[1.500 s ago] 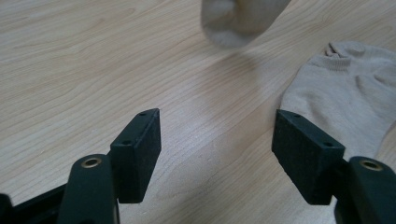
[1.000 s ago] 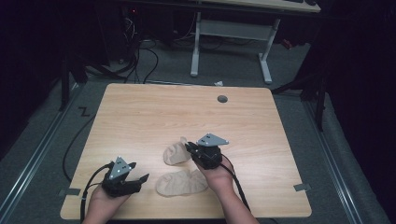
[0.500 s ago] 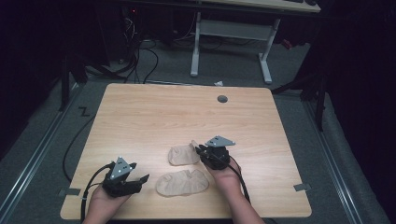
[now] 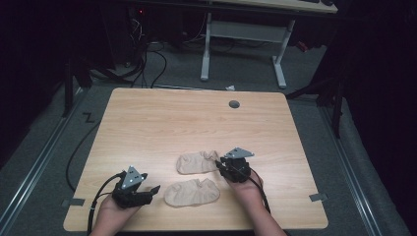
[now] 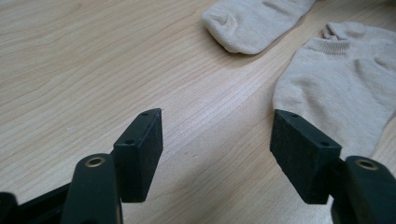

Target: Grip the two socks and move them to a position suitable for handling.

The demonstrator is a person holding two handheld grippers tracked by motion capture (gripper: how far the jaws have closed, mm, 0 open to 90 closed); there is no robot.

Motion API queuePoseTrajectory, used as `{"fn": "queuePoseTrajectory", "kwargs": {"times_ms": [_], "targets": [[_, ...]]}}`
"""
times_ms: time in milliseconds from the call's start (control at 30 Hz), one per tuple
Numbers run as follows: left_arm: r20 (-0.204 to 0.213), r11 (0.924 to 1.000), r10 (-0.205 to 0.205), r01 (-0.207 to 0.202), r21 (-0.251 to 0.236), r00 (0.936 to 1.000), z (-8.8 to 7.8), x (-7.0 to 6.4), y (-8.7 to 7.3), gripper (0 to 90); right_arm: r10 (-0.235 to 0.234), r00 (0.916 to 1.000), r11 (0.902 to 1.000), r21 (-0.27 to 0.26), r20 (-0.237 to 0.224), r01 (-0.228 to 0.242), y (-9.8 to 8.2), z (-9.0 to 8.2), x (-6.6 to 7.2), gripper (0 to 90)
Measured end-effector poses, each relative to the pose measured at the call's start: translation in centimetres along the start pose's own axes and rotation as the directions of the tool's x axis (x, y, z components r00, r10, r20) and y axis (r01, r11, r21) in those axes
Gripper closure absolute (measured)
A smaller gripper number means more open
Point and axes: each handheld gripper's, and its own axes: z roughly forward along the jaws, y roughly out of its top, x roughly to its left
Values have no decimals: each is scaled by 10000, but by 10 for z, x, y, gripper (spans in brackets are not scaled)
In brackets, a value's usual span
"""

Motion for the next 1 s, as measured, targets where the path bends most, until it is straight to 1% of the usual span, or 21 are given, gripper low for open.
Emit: {"fn": "queuePoseTrajectory", "kwargs": {"times_ms": [133,233,333,400,467,500,533,667,767,800,833,867,933,967,1000], "targets": [[67,10000,51,-52,81,10000,5,-2,3,353,145,9998,9998,-102,142,-144,-5,-3,-3,687],[112,9998,114,-115,130,9999,9,-4,5,355,476,9986,9985,-272,212,-470,-10,-10,-7,683],[116,9997,189,-191,164,9998,13,-5,9,360,478,9978,9982,-381,467,-461,-15,-17,-12,677],[182,9998,147,-150,159,9997,16,-4,13,365,585,9967,9977,-376,559,-564,-20,-21,-15,675],[148,9998,143,-145,96,9998,19,-5,16,374,763,9952,9964,-424,608,-738,-26,-26,-21,663],[119,9998,179,-180,96,9998,20,-5,17,374,763,9952,9964,-424,608,-738,-26,-26,-21,663],[109,9998,190,-192,112,9998,22,-5,19,377,857,9942,9953,-500,644,-826,-28,-30,-23,645],[175,10000,-59,59,-31,9998,30,-4,26,379,967,9931,9937,-633,663,-925,-30,-34,-25,610],[284,9993,-269,276,-244,9992,37,-2,35,387,993,9934,9933,-646,573,-955,-29,-33,-26,582],[371,9989,-388,398,-256,9986,40,-2,38,393,917,9942,9940,-643,568,-880,-28,-32,-25,577],[411,9989,-410,419,-224,9983,44,-2,41,391,862,9946,9948,-586,571,-828,-26,-30,-25,570],[357,9991,-371,378,-172,9987,47,-3,44,395,739,9960,9965,-439,510,-717,-20,-25,-24,570],[361,9985,-505,513,-192,9981,56,-2,50,402,723,9964,9967,-402,437,-706,-17,-23,-24,572],[320,9986,-514,517,-112,9982,60,-3,53,409,640,9970,9973,-378,424,-624,-15,-20,-23,577],[195,9992,-404,404,-4,9990,65,-3,55,426,521,9981,9985,-165,336,-516,-10,-12,-22,581]]}}
